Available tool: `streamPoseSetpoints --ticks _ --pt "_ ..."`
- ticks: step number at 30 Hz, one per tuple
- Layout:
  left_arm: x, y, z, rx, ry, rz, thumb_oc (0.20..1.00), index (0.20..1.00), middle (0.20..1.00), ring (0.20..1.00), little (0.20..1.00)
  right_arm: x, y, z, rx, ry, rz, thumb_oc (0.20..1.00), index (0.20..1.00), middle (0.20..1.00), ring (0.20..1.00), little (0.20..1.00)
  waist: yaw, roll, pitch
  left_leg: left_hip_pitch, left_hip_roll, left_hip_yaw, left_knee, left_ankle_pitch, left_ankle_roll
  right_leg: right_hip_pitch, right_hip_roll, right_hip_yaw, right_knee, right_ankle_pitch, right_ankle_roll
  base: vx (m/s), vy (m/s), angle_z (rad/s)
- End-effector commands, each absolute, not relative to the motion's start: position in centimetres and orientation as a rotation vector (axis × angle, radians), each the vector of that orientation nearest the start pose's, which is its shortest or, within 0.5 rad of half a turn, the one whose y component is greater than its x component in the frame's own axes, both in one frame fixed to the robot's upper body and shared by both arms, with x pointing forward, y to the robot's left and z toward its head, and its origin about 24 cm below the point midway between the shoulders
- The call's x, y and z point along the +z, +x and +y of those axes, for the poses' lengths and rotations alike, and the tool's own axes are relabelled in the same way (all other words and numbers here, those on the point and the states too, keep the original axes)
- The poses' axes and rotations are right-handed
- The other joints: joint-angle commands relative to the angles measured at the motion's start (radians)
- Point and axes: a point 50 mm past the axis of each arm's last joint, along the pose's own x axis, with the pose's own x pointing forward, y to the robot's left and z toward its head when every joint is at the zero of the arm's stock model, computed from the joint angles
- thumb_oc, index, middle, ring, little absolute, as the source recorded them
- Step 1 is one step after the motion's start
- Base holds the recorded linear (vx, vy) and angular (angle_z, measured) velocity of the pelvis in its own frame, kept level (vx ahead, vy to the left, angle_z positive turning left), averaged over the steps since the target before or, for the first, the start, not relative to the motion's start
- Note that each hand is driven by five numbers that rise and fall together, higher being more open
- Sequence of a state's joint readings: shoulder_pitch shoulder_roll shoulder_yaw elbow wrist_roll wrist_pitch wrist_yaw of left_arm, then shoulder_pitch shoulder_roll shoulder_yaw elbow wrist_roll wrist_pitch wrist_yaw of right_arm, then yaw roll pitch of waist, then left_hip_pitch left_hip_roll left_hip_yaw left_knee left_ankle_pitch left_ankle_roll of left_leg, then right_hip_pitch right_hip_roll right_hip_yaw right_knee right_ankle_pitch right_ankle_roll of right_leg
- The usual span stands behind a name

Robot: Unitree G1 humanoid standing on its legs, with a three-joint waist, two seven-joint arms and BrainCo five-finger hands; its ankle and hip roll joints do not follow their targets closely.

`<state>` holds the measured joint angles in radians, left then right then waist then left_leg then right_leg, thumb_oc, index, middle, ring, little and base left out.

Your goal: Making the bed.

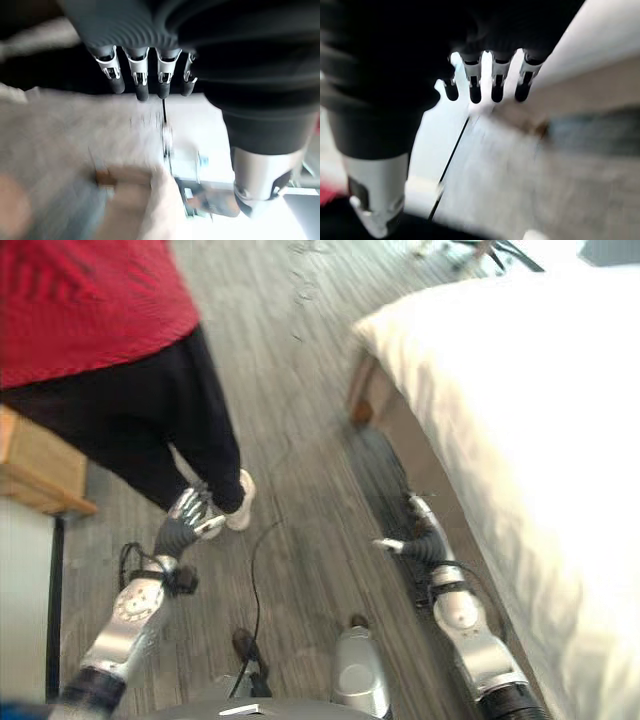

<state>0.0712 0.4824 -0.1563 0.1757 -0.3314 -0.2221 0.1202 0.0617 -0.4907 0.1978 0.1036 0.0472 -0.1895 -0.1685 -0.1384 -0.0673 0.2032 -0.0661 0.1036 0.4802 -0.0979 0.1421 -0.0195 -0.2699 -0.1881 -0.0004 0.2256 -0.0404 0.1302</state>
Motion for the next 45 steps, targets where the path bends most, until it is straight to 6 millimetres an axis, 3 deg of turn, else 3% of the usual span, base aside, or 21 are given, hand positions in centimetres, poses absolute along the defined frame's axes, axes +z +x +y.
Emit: streamPoseSetpoints --ticks 1,5,21,27,31,34,35,36,37,40,41,45 --pt "6.1 25.4 23.3 0.065 0.144 -0.151 1.000 1.000 1.000 1.000 1.000 6.9 25.2 -22.2 -0.029 -0.436 -0.187 1.000 1.000 1.000 1.000 1.000 -0.026 0.024 0.047 0.105 0.096 0.039 0.033 -0.109 -0.086 0.171 0.031 -0.074 -0.179 0.045 0.049 0.06 -0.085 0.12" --pt "6.0 25.2 22.9 0.048 0.131 -0.144 1.000 1.000 1.000 1.000 1.000 6.5 24.6 -22.8 -0.050 -0.432 -0.168 1.000 1.000 1.000 1.000 1.000 -0.023 0.019 0.027 0.111 0.106 0.047 0.034 -0.094 -0.097 0.213 0.039 -0.092 -0.235 0.052 0.045 0.04 -0.074 -0.47" --pt "5.8 24.9 22.7 0.038 0.124 -0.138 1.000 1.000 1.000 1.000 1.000 4.9 23.8 -23.7 -0.088 -0.440 -0.086 1.000 1.000 1.000 1.000 1.000 -0.029 0.018 0.004 0.130 0.096 0.041 0.036 -0.108 -0.091 0.231 0.020 -0.113 -0.214 0.050 0.048 0.00 -0.013 0.00" --pt "4.9 25.2 21.7 -0.047 0.215 -0.085 1.000 1.000 1.000 1.000 1.000 4.0 24.1 -22.6 -0.018 -0.463 -0.050 1.000 1.000 1.000 1.000 1.000 -0.059 0.012 -0.006 0.165 0.077 0.063 0.038 -0.128 -0.078 0.235 -0.001 -0.107 -0.200 0.063 0.062 -0.02 0.053 -0.02" --pt "6.6 26.0 20.8 -0.139 0.308 -0.158 1.000 1.000 1.000 1.000 1.000 5.0 24.4 -22.0 0.043 -0.536 -0.091 1.000 1.000 1.000 1.000 1.000 -0.106 -0.003 -0.003 0.189 0.064 0.106 0.037 -0.146 -0.064 0.208 -0.010 -0.059 -0.192 0.095 0.080 -0.03 0.109 -0.33" --pt "6.8 25.9 20.8 -0.154 0.328 -0.166 1.000 1.000 1.000 1.000 1.000 5.4 24.4 -21.6 0.072 -0.544 -0.114 1.000 1.000 1.000 1.000 1.000 -0.123 -0.010 0.000 0.199 0.063 0.134 0.036 -0.148 -0.061 0.191 -0.008 -0.034 -0.188 0.114 0.086 -0.03 0.063 -0.52" --pt "6.5 24.1 21.9 -0.150 0.322 -0.158 1.000 1.000 1.000 1.000 1.000 5.6 24.3 -21.8 0.053 -0.545 -0.130 1.000 1.000 1.000 1.000 1.000 -0.106 -0.006 0.005 0.199 0.062 0.133 0.036 -0.148 -0.060 0.189 -0.010 -0.034 -0.188 0.118 0.087 -0.05 0.056 -0.23" --pt "7.9 25.0 23.1 -0.125 0.352 -0.185 1.000 1.000 1.000 1.000 1.000 6.7 24.6 -21.9 0.070 -0.561 -0.159 1.000 1.000 1.000 1.000 1.000 -0.129 -0.012 0.002 0.202 0.063 0.147 0.035 -0.146 -0.062 0.184 -0.006 -0.019 -0.188 0.131 0.090 -0.03 0.052 -0.39" --pt "7.4 25.4 22.1 -0.135 0.383 -0.179 1.000 1.000 1.000 1.000 1.000 6.5 24.5 -21.5 0.091 -0.569 -0.152 1.000 1.000 1.000 1.000 1.000 -0.143 -0.017 0.002 0.206 0.064 0.157 0.036 -0.148 -0.061 0.178 -0.007 -0.017 -0.187 0.133 0.094 -0.01 0.060 -0.45" --pt "7.8 25.0 22.1 -0.174 0.392 -0.190 1.000 1.000 1.000 1.000 1.000 6.3 23.9 -21.7 0.103 -0.573 -0.153 1.000 1.000 1.000 1.000 1.000 -0.135 -0.016 0.000 0.212 0.065 0.160 0.035 -0.150 -0.061 0.176 -0.009 -0.022 -0.186 0.141 0.098 -0.02 0.027 -0.34" --pt "9.2 25.1 23.2 -0.155 0.365 -0.233 1.000 1.000 1.000 1.000 1.000 6.8 24.1 -22.1 0.088 -0.583 -0.169 1.000 1.000 1.000 1.000 1.000 -0.134 -0.014 -0.002 0.211 0.066 0.160 0.034 -0.147 -0.064 0.176 -0.010 -0.022 -0.186 0.145 0.098 -0.01 0.016 -0.15" --pt "8.7 24.6 22.5 -0.153 0.322 -0.226 1.000 1.000 1.000 1.000 1.000 6.7 23.5 -22.8 0.075 -0.601 -0.148 1.000 1.000 1.000 1.000 1.000 -0.154 -0.025 -0.009 0.217 0.075 0.164 0.035 -0.144 -0.068 0.176 -0.007 -0.023 -0.192 0.153 0.101 0.00 0.011 -0.03"
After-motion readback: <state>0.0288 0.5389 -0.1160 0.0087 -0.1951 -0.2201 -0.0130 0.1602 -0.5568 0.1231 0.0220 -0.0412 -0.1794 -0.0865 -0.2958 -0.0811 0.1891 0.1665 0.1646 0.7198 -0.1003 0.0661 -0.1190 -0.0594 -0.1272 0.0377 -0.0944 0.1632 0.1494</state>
